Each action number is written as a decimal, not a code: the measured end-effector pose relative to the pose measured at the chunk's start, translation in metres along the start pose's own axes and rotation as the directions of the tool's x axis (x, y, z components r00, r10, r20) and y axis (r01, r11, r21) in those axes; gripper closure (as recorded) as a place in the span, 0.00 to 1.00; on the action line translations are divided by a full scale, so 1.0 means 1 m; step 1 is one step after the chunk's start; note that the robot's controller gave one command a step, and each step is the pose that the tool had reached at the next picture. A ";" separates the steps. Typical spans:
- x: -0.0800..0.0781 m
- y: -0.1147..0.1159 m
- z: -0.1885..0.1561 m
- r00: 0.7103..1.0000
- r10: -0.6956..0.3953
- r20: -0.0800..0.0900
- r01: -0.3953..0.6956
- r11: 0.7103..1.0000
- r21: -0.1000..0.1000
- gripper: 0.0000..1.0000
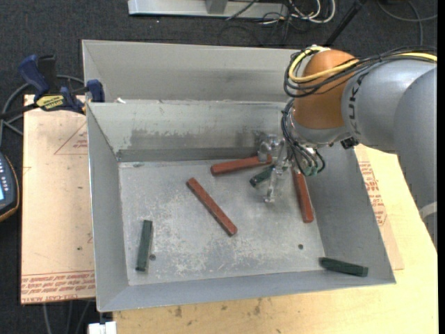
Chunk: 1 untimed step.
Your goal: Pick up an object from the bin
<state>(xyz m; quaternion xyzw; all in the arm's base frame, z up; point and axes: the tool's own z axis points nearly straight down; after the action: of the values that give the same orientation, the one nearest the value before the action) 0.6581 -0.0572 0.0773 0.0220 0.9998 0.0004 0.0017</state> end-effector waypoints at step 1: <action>-0.002 0.000 -0.001 1.000 0.000 0.004 0.000 1.000 0.000 1.00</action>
Offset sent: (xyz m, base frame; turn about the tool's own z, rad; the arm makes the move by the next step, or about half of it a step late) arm 0.0000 0.0000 0.0000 0.0000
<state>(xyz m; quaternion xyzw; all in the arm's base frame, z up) 0.6597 -0.0571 0.0784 0.0222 0.9997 0.0005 0.0038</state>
